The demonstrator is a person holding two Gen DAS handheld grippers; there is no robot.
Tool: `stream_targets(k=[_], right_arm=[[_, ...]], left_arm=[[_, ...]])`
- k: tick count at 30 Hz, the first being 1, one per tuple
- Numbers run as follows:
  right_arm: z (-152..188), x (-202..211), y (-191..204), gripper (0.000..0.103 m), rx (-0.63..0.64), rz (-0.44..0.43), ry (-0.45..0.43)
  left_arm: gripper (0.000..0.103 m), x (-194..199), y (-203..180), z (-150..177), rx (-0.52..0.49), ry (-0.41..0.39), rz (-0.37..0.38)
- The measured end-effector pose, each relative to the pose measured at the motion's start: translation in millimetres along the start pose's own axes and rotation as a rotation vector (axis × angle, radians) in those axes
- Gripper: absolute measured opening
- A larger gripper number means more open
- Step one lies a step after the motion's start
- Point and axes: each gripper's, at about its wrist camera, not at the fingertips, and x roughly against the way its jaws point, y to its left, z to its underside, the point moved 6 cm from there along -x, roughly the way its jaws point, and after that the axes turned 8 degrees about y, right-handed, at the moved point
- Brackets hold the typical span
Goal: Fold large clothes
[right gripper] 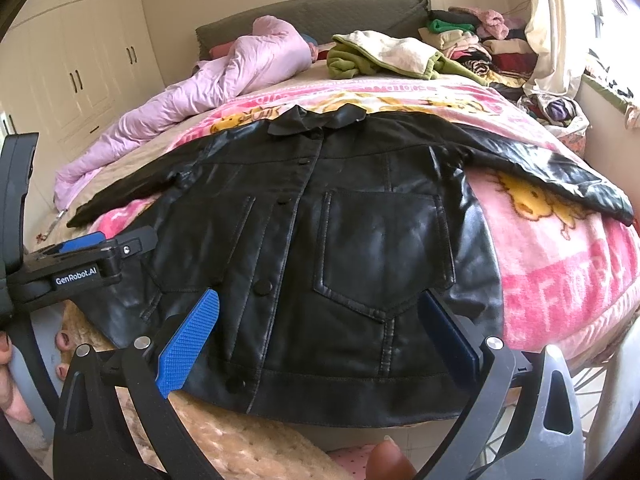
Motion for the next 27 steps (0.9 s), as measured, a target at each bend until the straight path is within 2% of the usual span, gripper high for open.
stream_targets(k=[12,17,22,27], right_arm=[[-19,-6,10,0.099,0.018,-0.040,-0.004],[-33,-10,7,0.099,-0.003,-0.067,-0.001],[-51,-9,8,0.099,0.020,-0.051,-0.043],[-69,-12,8,0.099,0.018,-0.064,-0.058]], left_arm=[[0.094,-5,3,-14,0.014,0.006,0.004],[0.094,-7,10,-33,0.031,0.004,0.004],[0.094,-8,10,-50,0.032,-0.005,-0.016],[0.094,-8,6,-71,0.025,-0.004,0.001]])
